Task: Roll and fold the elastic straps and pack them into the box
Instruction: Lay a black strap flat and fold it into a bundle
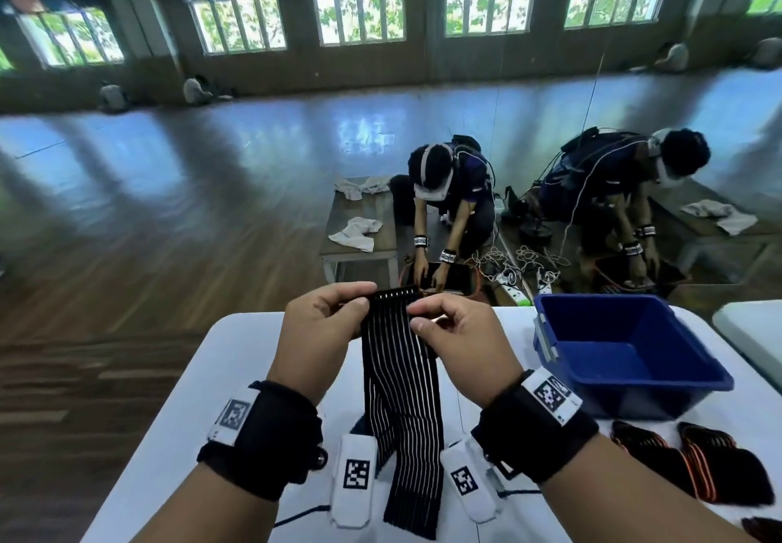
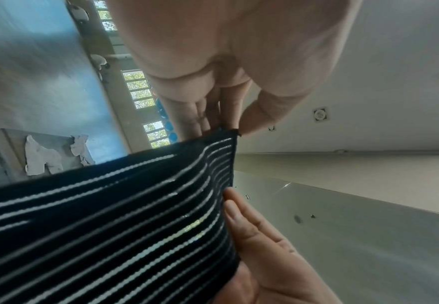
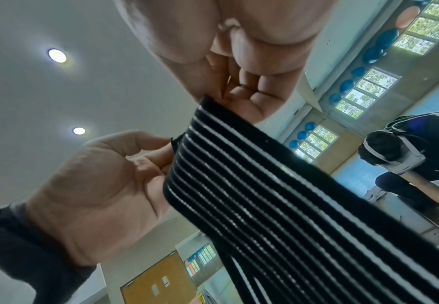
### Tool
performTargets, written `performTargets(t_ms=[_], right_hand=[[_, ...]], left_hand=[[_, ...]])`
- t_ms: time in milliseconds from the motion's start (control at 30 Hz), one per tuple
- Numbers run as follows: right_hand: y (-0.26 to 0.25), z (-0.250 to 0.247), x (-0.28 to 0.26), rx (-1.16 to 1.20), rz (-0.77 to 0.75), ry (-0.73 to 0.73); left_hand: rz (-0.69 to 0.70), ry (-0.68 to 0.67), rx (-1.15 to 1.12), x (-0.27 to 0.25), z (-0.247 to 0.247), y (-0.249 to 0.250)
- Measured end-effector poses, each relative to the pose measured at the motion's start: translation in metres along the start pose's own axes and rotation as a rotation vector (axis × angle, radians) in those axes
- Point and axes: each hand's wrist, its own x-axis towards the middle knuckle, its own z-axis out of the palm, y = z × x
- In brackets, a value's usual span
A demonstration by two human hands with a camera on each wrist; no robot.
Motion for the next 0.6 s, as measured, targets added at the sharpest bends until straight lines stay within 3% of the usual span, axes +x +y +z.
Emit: performTargets(t_ms=[233,400,600], right_hand=[[-0.003,-0.004,-0.002,0.038,-0.007,0.015],[-0.003,-0.003,-0.005,0.025,-0.078,0.111],[-0.008,-0.005,-0.007,0.024,-0.095,0.076]], left_hand=[[0.094,0.032,0.076,0.001,0.007,0.000],[0.166,0.083,0.080,0.001,0.010,0.000],[0.213,0.124,0.081,0.001,0.012,-0.003]])
